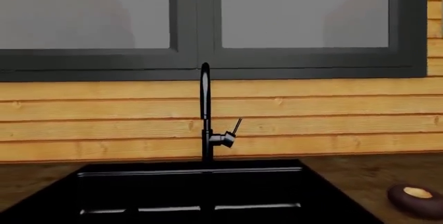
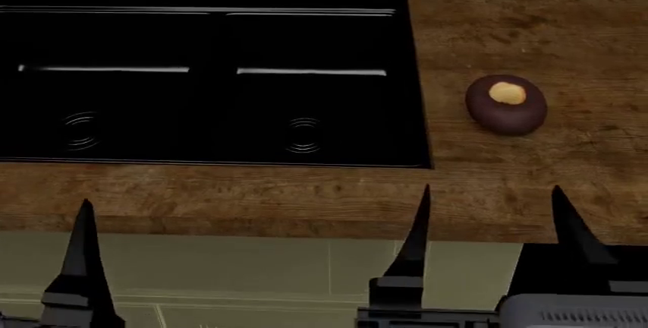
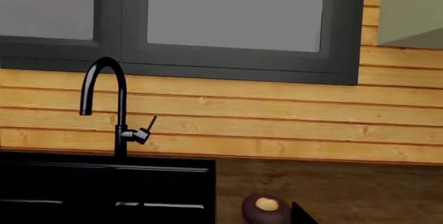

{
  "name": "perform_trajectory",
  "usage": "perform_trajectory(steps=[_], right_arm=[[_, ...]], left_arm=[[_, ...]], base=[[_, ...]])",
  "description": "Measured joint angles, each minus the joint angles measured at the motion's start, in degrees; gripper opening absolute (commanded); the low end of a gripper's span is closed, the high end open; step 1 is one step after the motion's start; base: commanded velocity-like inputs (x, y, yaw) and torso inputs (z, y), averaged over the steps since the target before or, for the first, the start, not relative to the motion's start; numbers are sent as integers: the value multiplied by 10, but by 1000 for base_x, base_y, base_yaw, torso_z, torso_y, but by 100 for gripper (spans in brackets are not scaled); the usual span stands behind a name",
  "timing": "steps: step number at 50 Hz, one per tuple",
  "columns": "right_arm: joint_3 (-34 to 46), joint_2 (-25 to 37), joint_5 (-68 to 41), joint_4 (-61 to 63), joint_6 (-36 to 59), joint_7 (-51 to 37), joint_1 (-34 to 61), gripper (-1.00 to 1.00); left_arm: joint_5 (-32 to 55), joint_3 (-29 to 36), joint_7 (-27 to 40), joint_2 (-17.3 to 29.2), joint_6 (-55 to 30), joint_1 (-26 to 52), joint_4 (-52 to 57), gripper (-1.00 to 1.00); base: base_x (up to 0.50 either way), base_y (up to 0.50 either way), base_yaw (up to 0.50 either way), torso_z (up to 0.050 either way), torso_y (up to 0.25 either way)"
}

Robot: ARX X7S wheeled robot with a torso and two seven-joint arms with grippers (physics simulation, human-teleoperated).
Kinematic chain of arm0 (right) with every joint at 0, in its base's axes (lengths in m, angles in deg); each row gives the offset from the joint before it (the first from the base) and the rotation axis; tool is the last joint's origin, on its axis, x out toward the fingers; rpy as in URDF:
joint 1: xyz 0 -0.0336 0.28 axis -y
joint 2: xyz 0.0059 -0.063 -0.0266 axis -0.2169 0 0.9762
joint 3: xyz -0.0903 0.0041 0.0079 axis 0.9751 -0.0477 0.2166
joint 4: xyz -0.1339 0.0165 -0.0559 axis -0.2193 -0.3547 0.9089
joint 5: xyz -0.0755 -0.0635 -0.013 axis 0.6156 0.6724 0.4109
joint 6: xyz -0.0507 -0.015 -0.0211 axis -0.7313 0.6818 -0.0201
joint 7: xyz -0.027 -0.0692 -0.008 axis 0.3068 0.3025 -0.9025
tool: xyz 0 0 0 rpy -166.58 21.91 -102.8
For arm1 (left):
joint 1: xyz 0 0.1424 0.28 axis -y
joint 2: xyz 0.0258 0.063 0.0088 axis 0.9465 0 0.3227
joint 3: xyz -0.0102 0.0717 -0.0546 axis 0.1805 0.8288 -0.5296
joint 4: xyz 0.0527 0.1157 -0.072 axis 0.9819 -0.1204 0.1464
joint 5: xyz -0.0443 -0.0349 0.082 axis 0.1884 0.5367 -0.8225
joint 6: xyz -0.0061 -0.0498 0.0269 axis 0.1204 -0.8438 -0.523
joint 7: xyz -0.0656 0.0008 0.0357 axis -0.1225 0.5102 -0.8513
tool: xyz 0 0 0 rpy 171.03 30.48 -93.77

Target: Turn the sink spout to the left.

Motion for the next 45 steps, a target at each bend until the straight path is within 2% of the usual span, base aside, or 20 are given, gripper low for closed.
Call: perform_trajectory(steps=[17,36,45], right_arm=[[-30,10,-24,9,38,-9,42,100],[-51,12,-46,-5,23,-1,43,100],[-49,17,-49,-10,14,3,40,100]], left_arm=[[26,-34,23,16,-63,46,44,100],[40,-47,35,26,-79,60,55,100],[48,-51,39,28,-82,63,58,100]], base=[[0,0,0,0,0],[0,0,0,0,0],[119,307,0,0,0]])
